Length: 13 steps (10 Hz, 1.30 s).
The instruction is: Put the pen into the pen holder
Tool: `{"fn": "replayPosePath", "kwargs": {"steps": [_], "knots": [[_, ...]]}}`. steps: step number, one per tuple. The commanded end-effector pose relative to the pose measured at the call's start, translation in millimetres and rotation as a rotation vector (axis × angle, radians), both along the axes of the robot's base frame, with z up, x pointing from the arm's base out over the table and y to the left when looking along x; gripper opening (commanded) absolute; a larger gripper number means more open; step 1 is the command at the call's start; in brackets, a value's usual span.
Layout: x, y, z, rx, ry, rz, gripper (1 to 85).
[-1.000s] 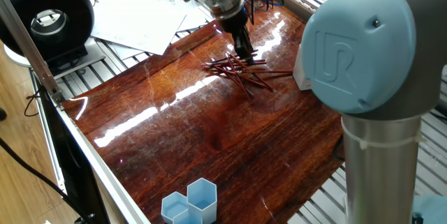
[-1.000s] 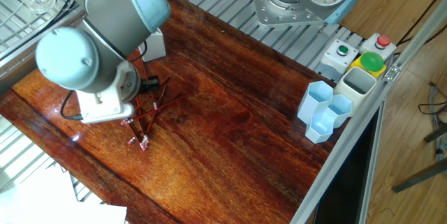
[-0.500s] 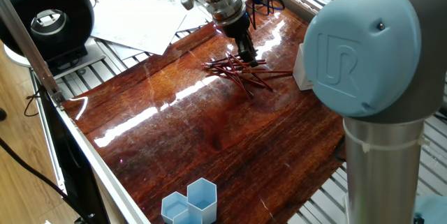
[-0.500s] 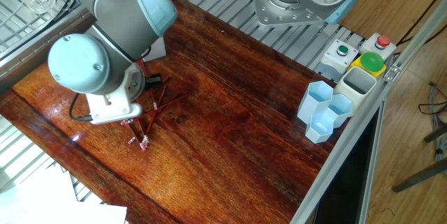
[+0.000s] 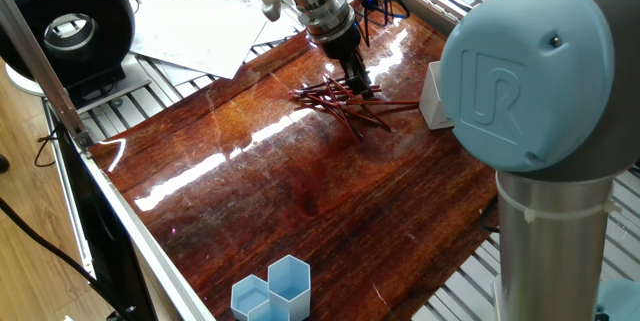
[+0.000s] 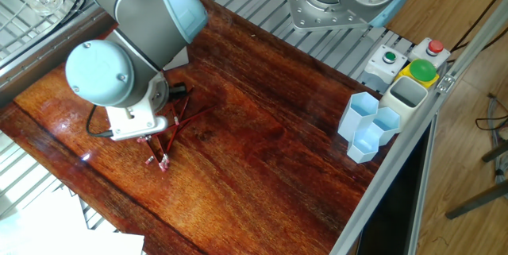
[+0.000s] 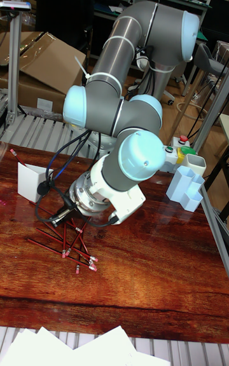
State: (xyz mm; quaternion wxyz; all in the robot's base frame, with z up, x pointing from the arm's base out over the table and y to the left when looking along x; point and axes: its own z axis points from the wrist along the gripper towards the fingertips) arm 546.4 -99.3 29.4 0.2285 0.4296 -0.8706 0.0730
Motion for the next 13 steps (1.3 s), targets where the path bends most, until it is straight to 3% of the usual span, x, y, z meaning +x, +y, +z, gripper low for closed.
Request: {"fn": "replayPosePath", "kwargs": {"steps": [1, 13], "knots": [[-5.9, 1, -5.9, 0.011, -0.002, -0.001, 37.0], [-18.4, 2, -10.6, 0.021, -0.004, -0.002, 34.7]]}}
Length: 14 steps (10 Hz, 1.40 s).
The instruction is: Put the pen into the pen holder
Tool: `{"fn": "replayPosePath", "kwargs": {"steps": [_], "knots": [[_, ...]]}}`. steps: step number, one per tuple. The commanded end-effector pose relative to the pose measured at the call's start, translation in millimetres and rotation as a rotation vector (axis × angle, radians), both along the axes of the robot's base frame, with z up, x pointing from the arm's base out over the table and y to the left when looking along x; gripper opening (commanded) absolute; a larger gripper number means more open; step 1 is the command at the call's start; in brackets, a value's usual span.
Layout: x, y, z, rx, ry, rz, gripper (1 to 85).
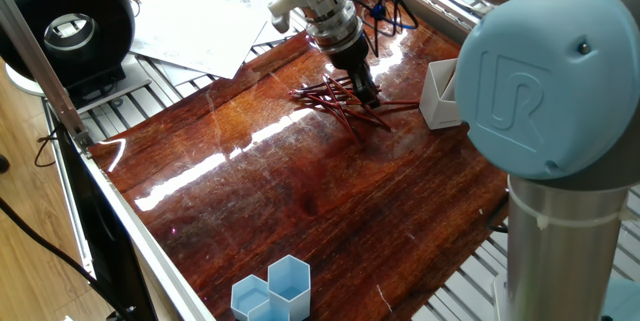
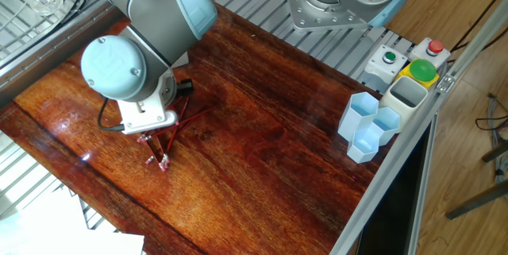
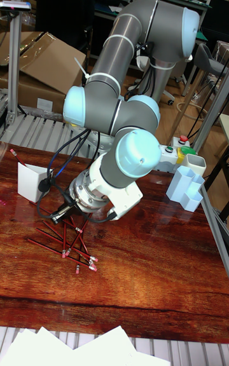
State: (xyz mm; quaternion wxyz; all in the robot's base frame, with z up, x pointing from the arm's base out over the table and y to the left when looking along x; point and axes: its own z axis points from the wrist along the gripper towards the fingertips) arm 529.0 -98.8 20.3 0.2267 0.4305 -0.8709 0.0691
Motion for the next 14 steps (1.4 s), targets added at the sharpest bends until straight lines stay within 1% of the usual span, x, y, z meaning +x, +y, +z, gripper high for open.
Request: {"fn": "replayPosePath", "kwargs": {"steps": [1, 10, 11, 13, 14], "knots": [[-1.0, 0.6, -1.8, 0.009, -0.006, -0.001, 34.3], [1.7, 0.9, -6.6, 0.018, -0.010, 0.008, 31.3], [1.6, 0.7, -6.6, 0.018, -0.010, 0.008, 29.0], [3.8, 0.8, -7.4, 0.015, -0.023, -0.001, 21.0], [3.7, 0.4, -7.1, 0.011, -0.026, -0.008, 15.7]]}}
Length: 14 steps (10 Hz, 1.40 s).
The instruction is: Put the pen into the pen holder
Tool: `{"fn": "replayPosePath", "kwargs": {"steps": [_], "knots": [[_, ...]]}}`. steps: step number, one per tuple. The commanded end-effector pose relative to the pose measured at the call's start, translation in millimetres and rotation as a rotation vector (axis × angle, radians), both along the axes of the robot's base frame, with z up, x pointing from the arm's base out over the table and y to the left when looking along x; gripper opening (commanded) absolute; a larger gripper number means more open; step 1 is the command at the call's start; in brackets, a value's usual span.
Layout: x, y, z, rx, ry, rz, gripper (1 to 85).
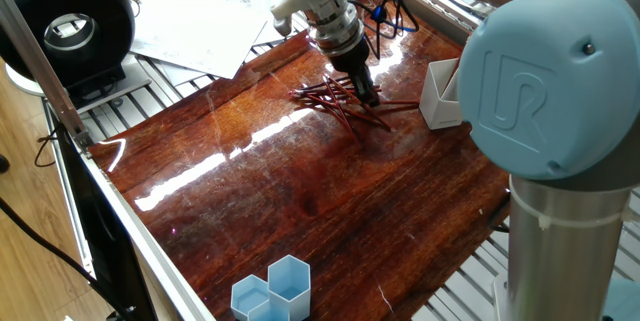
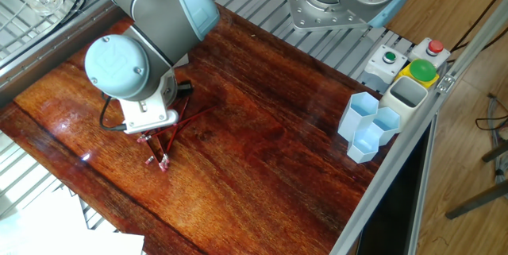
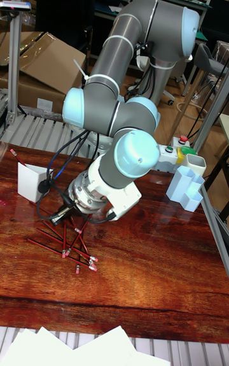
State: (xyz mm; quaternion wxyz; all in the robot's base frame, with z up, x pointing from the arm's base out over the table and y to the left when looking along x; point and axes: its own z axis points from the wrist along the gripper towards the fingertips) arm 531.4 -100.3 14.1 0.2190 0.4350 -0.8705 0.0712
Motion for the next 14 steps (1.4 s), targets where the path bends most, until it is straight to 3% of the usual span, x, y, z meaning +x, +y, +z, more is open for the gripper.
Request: {"fn": "replayPosePath", "kwargs": {"steps": [1, 3, 6, 8, 10, 11, 12, 14], "knots": [[1.8, 2, -0.5, 0.004, -0.017, -0.025, 13.0], [1.5, 2, 3.4, -0.003, -0.025, -0.044, 6.7], [7.2, 2, 16.2, 0.007, -0.038, -0.043, 4.0], [18.7, 3, 41.2, 0.003, -0.047, -0.033, 1.3], [36.4, 18, 85.9, 0.012, -0.063, -0.052, 1.0], [45.8, 37, 111.6, 0.046, -0.078, -0.080, 1.0], [53.2, 55, 124.6, 0.076, -0.117, -0.123, 1.0], [62.0, 83, 130.6, 0.104, -0.211, -0.260, 1.0]]}}
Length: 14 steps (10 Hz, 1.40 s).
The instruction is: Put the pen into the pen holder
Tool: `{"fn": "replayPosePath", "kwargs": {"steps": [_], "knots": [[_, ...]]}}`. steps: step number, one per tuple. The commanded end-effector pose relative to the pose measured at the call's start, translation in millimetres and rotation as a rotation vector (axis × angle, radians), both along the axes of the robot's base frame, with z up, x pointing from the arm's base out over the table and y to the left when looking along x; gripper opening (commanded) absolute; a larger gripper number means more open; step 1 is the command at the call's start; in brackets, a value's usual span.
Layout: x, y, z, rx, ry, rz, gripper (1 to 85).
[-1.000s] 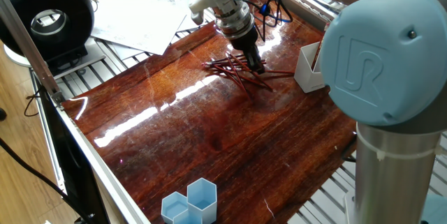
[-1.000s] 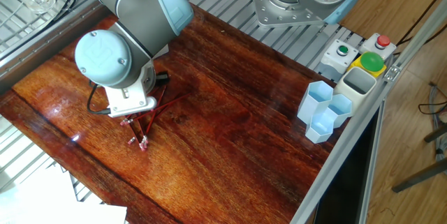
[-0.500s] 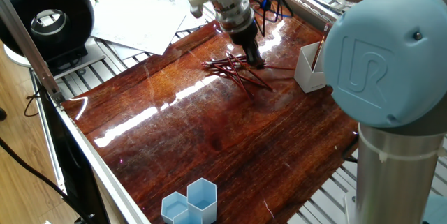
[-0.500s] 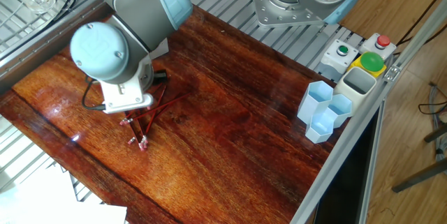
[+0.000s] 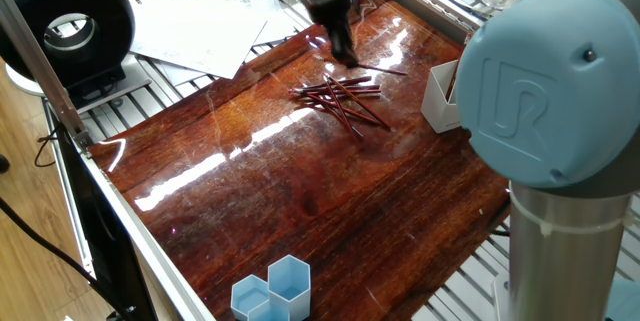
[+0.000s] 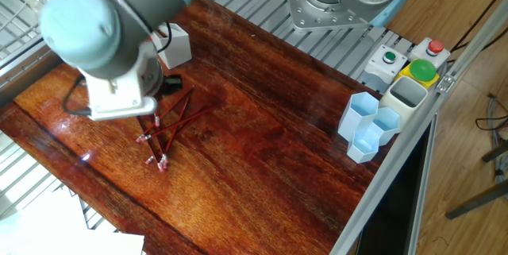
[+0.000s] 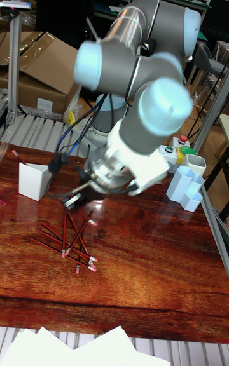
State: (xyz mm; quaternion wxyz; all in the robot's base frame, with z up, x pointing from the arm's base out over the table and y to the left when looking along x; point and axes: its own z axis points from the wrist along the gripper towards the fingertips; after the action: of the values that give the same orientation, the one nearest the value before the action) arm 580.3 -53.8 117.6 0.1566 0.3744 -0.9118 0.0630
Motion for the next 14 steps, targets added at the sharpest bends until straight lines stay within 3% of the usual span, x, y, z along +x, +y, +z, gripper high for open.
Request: {"fn": "replayPosePath", "kwargs": {"steps": [1, 3, 4, 8, 9, 10, 12, 14], "knots": [[14.7, 45, 24.5, 0.060, -0.110, -0.180, 1.0], [28.0, 50, 1.7, 0.083, -0.147, -0.218, 1.0], [36.4, 48, -1.7, 0.078, -0.177, -0.223, 1.0], [79.4, 46, -2.4, 0.091, -0.340, -0.193, 1.0], [85.3, 47, -2.1, 0.096, -0.362, -0.191, 1.0], [86.5, 52, -2.6, 0.119, -0.364, -0.189, 1.0], [75.0, 56, -3.7, 0.128, -0.320, -0.204, 1.0], [37.3, 44, 60.1, 0.131, -0.255, -0.179, 1.0]]}}
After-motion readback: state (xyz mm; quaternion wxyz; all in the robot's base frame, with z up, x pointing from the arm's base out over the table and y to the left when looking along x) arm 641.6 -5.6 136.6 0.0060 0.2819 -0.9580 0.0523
